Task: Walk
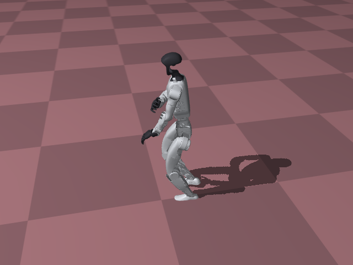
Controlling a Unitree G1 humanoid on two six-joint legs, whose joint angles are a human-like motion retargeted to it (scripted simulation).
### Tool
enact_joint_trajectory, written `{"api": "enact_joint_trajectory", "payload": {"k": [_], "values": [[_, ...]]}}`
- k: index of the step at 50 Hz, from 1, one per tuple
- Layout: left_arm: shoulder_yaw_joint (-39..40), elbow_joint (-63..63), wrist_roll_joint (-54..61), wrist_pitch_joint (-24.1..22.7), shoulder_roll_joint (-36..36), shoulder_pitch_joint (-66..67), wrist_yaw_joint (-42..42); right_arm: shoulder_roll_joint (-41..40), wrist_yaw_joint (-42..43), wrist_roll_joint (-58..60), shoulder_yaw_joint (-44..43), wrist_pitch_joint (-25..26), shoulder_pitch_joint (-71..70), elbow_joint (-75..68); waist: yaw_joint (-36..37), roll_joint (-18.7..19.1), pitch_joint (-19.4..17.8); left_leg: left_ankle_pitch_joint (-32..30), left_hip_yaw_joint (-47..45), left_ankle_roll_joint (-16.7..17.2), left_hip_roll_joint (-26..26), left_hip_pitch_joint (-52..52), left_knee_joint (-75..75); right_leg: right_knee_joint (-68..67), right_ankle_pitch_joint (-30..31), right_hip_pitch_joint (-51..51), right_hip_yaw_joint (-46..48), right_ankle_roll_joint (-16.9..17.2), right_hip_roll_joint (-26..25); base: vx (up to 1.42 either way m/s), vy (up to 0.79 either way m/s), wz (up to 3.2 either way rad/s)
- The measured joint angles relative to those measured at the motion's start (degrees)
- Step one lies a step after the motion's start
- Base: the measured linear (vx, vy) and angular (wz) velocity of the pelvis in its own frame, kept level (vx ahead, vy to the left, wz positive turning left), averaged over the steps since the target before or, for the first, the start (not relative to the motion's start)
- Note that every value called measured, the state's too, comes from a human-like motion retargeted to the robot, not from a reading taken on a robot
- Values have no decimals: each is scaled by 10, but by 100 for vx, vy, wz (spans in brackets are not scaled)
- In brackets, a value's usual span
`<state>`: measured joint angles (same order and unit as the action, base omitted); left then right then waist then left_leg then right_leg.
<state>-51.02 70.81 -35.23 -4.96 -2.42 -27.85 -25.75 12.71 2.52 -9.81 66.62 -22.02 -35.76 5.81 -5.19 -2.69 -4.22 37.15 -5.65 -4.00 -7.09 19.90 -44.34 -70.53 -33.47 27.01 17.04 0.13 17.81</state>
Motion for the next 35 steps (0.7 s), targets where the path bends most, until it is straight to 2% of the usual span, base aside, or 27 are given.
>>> {"api": "enact_joint_trajectory", "payload": {"k": [2, 5, 13, 15, 17, 20, 22, 25, 27, 30, 35], "values": [[5, -3, 0, 2, -7, -10, -3, 2, -1, -6, -3, -1, 1, 5, -12, -7, -3, 2, 16, -3, -18, -8, -2, -18, 5, 24, -17, 3, 0, 20, 11, 105], [21, -4, 2, 4, -22, -29, -8, 6, -1, -14, -10, -1, -8, 14, -25, -6, -5, 3, 43, -5, -28, -22, 14, 7, 20, 65, -35, 14, -26, 26, 6, 81], [47, 20, -5, 1, -43, -4, -22, 7, 13, -2, -19, -8, -16, 16, 1, 48, 15, 45, 100, 10, 18, -25, -22, 254, 97, 107, -28, 50, -176, 33, -2, 34], [50, 30, -9, 2, -45, 21, -23, 7, 17, 5, -20, -11, -16, 16, 9, 54, 18, 59, 106, 13, 20, -22, -57, 256, 99, 112, -25, 47, -189, 35, -4, 26], [59, 41, -19, 0, -50, 53, -27, 12, 30, 17, -24, -20, -18, 19, 16, 71, 18, 64, 113, 23, 41, -39, -72, 285, 102, 79, -16, 33, -215, 40, -5, 32], [73, 63, -23, 2, -51, 110, -30, 20, 45, 38, -33, -30, -19, 21, 26, 85, 19, 55, 103, 43, 64, -35, -144, 248, 66, 67, -10, 5, -226, 38, -3, 39], [89, 78, -29, 2, -56, 154, -34, 33, 68, 63, -40, -40, -16, 26, 32, 102, 5, 17, 108, 71, 94, -47, -202, 265, 55, 20, -2, -13, -253, 41, -5, 41], [119, 95, -33, 5, -65, 218, -34, 57, 99, 104, -59, -54, -6, 27, 46, 123, -10, -77, 103, 103, 147, -30, -323, 280, 34, -33, 9, -35, -286, 38, -5, 47], [141, 101, -36, 7, -74, 258, -31, 76, 122, 137, -77, -62, 4, 25, 57, 132, -18, -123, 105, 110, 178, -6, -392, 303, 26, -70, 13, -46, -307, 38, -8, 50], [175, 105, -38, 9, -89, 315, -30, 104, 160, 190, -107, -70, 28, 14, 75, 135, -24, -143, 107, 96, 218, 42, -458, 346, 19, -127, 12, -52, -327, 39, -11, 45], [230, 98, -24, 4, -110, 399, -41, 136, 208, 280, -154, -70, 78, -24, 106, 122, -27, -86, 92, 58, 241, 125, -420, 423, 14, -223, -5, -48, -334, 41, -12, 28]]}}
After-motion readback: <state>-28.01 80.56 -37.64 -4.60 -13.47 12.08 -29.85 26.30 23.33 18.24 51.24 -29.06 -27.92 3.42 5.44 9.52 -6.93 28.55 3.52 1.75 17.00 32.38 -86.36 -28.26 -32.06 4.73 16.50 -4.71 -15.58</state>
